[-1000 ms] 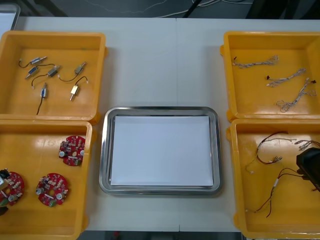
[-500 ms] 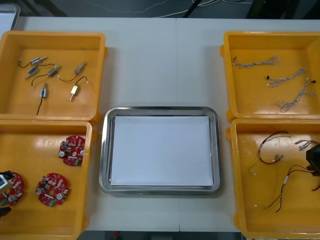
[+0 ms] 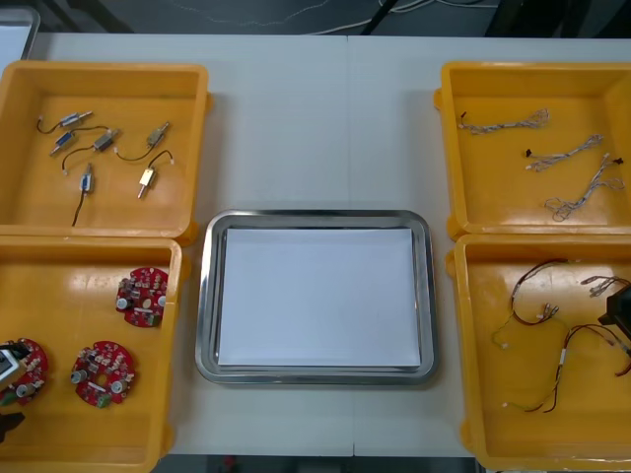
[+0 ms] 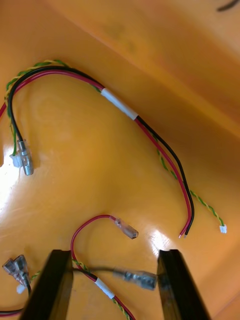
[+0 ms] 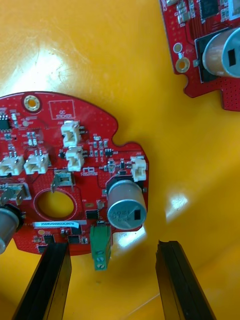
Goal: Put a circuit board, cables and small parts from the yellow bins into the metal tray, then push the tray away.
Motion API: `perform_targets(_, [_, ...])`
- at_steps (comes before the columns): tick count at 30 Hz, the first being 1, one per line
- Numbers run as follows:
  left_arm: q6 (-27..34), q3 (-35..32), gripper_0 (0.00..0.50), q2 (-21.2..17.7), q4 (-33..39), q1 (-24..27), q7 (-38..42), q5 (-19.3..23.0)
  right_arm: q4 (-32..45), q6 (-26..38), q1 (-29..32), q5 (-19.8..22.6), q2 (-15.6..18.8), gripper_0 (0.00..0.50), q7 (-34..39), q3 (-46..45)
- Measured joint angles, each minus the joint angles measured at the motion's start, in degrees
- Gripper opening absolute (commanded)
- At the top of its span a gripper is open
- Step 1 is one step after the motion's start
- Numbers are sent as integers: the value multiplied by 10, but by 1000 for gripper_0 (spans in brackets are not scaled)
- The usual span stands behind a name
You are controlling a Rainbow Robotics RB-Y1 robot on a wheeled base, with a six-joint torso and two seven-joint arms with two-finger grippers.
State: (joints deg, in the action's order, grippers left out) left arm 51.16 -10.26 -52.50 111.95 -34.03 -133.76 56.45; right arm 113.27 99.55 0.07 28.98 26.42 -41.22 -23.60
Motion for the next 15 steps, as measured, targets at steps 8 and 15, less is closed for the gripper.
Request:
perform_targets(8, [0,9,486,8,-1,11,0,-7,9,6,-1,3,0,500,-27,0])
perform_targets(15, [0,11,246,8,-1,16,0,-11,55,10,-1,-1,0,500,-91,0])
